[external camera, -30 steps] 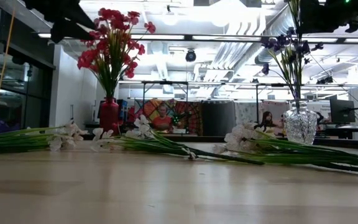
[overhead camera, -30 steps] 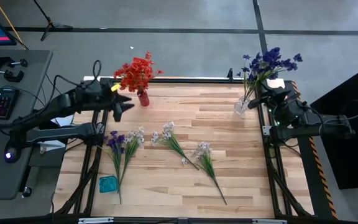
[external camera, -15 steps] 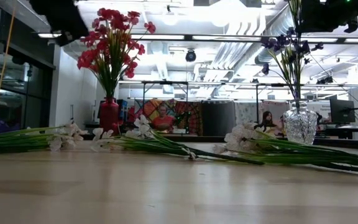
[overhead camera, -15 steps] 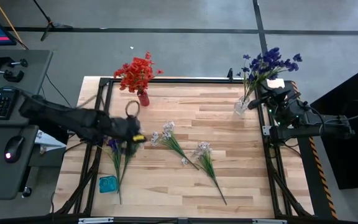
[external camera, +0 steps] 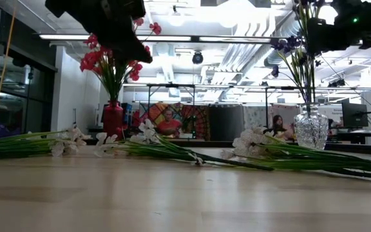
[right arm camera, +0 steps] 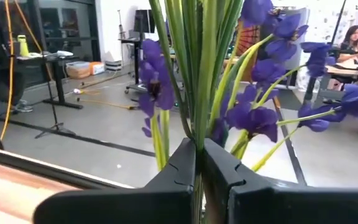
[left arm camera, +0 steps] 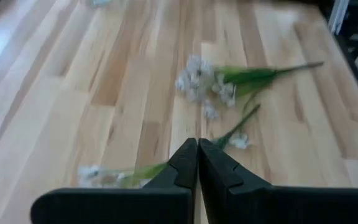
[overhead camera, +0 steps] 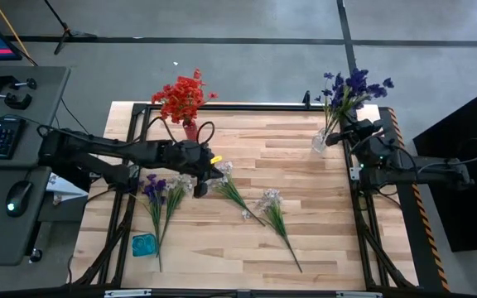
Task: Sort flowers into vase by color
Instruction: Put the right purple flowers into the transparent vase
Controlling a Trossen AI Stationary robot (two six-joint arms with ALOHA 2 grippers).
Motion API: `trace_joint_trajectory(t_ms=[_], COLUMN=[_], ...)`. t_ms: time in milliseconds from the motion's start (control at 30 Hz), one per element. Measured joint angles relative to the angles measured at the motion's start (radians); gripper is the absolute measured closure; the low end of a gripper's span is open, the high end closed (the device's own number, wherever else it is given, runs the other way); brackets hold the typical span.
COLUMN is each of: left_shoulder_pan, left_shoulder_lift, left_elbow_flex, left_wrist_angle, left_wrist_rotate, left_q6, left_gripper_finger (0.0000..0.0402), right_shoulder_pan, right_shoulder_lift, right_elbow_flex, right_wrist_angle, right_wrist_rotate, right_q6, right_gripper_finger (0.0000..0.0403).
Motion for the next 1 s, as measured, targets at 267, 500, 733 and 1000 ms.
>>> trace_joint_trajectory(t_ms=[267, 500, 733, 1000], left_shoulder_pan=[0.006, 0.007, 0.007, 0.007], left_shoulder_lift=[0.001, 0.001, 0.001, 0.001], left_elbow_flex=[0.000, 0.000, 0.000, 0.000], left_wrist_angle=[0.052, 0.052, 0.051, 0.050], left_wrist_rotate=[-0.015, -0.020, -0.020, -0.020], left_q6=[-0.039, -0.033, -0.031, -0.022], left_gripper_finger=[0.0401, 0.0401, 0.0401, 0.0401], right_shoulder_pan=[-0.050, -0.072, -0.072, -0.072], right_shoulder_lift=[0.005, 0.016, 0.016, 0.016], right_elbow_flex=[-0.002, -0.041, -0.041, -0.041], right_wrist_angle=[0.005, -0.040, -0.050, -0.051], right_wrist_rotate=[-0.083, -0.068, -0.074, -0.072], right_q6=[0.020, 0.064, 0.087, 0.118], right_gripper_finger=[0.0403, 0.0403, 0.0403, 0.0389])
